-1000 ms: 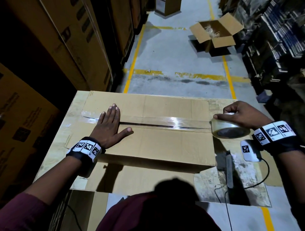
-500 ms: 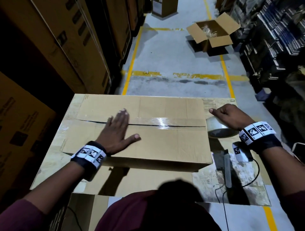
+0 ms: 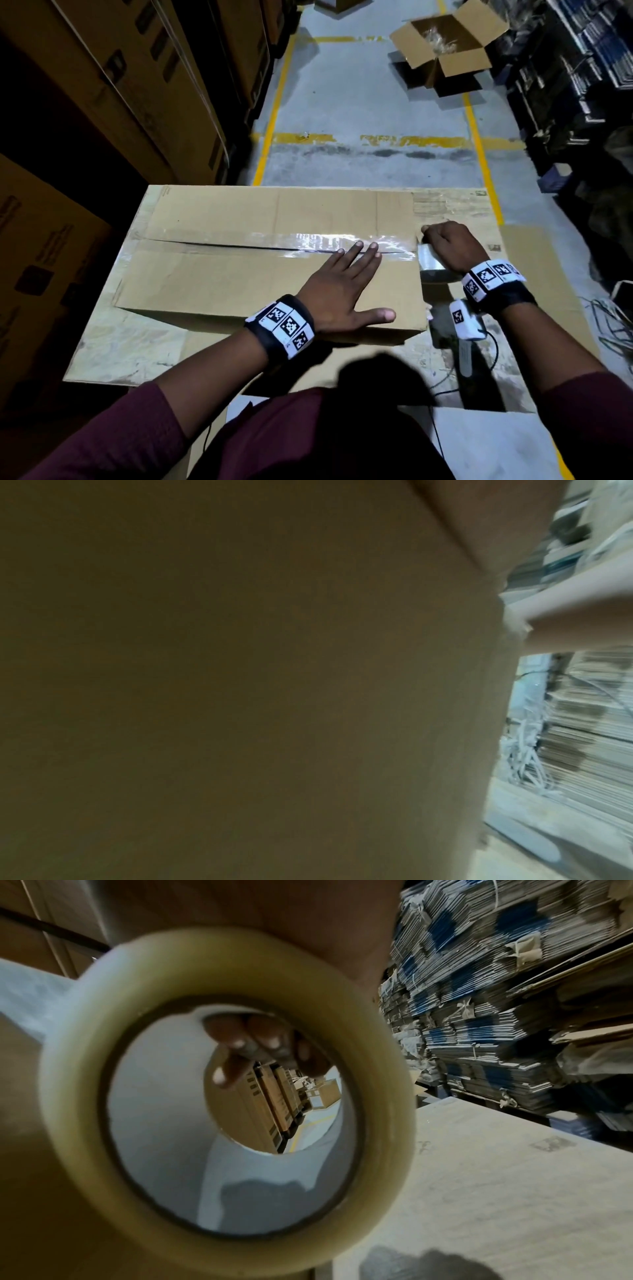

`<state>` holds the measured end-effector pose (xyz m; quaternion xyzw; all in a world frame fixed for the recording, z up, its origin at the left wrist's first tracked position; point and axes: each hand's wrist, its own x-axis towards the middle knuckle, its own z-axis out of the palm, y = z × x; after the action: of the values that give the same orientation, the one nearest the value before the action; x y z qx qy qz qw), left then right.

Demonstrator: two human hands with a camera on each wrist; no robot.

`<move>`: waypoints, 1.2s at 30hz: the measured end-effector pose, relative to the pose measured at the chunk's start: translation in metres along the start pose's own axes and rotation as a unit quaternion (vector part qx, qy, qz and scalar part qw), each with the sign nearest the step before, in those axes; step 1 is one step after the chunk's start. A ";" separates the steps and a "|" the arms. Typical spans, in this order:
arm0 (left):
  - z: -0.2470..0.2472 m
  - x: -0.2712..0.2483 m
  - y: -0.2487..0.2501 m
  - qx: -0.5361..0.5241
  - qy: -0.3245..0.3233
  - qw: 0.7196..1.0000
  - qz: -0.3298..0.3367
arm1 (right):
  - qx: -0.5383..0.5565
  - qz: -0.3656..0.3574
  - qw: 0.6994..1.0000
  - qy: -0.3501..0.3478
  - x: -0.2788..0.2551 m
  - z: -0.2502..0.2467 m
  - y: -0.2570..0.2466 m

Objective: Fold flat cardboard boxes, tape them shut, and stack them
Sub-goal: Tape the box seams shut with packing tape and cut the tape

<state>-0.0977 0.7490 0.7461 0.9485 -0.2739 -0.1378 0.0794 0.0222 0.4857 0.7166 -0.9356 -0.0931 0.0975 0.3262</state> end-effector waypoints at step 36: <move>-0.062 0.125 -0.013 -0.023 -0.021 0.978 -0.204 | 0.382 0.272 0.883 0.006 -0.059 0.049 0.063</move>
<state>0.0291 0.6970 0.7747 0.9793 -0.0725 -0.1772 0.0656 -0.0400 0.4518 0.6466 -0.7275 0.2114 0.2044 0.6199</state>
